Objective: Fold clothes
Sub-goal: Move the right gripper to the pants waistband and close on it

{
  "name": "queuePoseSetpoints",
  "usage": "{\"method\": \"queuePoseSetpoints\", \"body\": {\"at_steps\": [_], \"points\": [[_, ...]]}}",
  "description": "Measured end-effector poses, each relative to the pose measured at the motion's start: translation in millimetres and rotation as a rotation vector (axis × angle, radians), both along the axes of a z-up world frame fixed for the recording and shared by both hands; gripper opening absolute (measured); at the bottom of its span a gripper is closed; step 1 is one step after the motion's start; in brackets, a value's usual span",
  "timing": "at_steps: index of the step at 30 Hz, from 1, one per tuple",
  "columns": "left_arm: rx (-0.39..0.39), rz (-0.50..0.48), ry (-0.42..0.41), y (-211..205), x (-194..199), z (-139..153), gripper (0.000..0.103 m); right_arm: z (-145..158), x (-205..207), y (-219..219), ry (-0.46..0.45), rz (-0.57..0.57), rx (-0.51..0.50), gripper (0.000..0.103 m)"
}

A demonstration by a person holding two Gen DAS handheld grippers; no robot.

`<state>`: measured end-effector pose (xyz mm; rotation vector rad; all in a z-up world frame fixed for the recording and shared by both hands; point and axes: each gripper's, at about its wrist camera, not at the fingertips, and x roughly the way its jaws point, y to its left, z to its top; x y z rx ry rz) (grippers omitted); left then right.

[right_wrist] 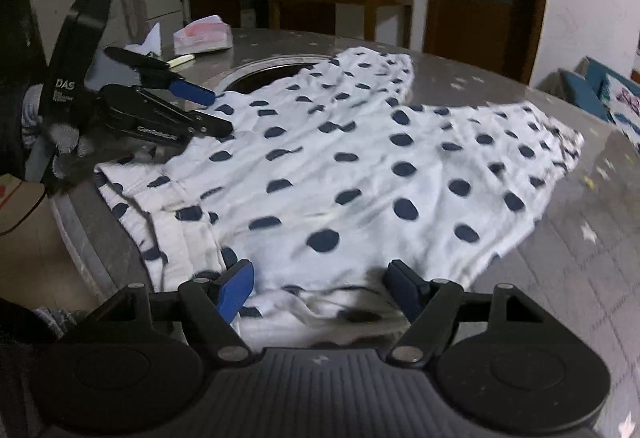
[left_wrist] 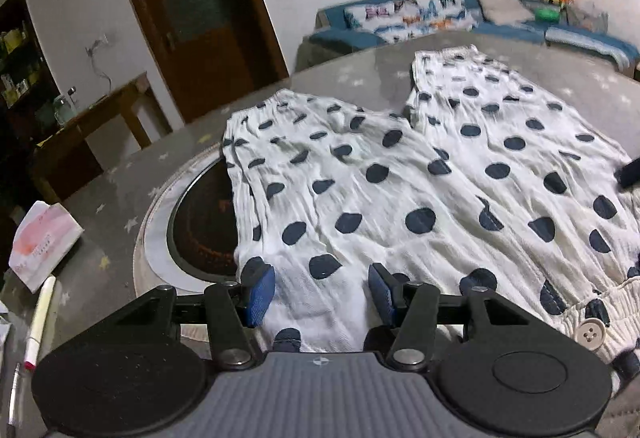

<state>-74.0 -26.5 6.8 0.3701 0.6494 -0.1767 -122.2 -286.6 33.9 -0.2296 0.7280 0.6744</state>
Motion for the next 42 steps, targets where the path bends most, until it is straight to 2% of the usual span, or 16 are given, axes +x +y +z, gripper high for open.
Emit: {"method": "queuePoseSetpoints", "body": {"at_steps": [4, 7, 10, 14, 19, 22, 25, 28, 31, 33, 36, 42], "points": [[-0.006, -0.004, 0.0, -2.1, -0.5, 5.6, 0.056, 2.5, -0.8, -12.5, 0.02, -0.027, 0.021, 0.075], [-0.051, -0.049, -0.005, -15.1, -5.2, 15.8, 0.056, 10.8, 12.9, -21.8, 0.006, -0.07, 0.039, 0.075], [-0.11, -0.13, 0.019, -35.4, -12.3, 21.4, 0.056, 14.4, 33.2, -32.9, -0.013, -0.132, 0.032, 0.074], [-0.169, -0.265, 0.06, -69.6, -26.7, 23.5, 0.063, 11.0, 65.8, -51.2, -0.017, -0.233, 0.004, 0.071], [-0.225, -0.436, 0.105, -113.0, -49.2, 24.7, 0.068, -1.2, 107.3, -75.0, 0.027, -0.356, -0.007, 0.065], [-0.215, -0.524, 0.119, -135.3, -59.8, 21.4, 0.068, -5.5, 133.3, -88.3, 0.049, -0.417, 0.006, 0.061], [-0.174, -0.566, 0.12, -150.7, -64.8, 13.2, 0.068, -5.9, 160.2, -101.2, 0.07, -0.478, 0.035, 0.056], [-0.134, -0.575, 0.139, -159.9, -62.8, 3.4, 0.058, -7.9, 193.1, -111.6, 0.071, -0.545, 0.038, 0.052], [-0.152, -0.565, 0.167, -159.3, -56.6, -2.0, 0.052, -11.9, 223.8, -118.6, 0.08, -0.59, 0.048, 0.048], [-0.168, -0.55, 0.174, -156.4, -51.8, -2.1, 0.038, -14.7, 243.3, -119.7, 0.083, -0.609, 0.058, 0.046], [-0.223, -0.51, 0.199, -147.4, -40.7, -0.6, 0.023, -19.5, 270.3, -116.0, 0.076, -0.633, 0.055, 0.045], [-0.323, -0.46, 0.227, -136.0, -35.8, 2.1, 0.019, -23.9, 307.0, -105.6, 0.044, -0.658, 0.013, 0.044]]}}
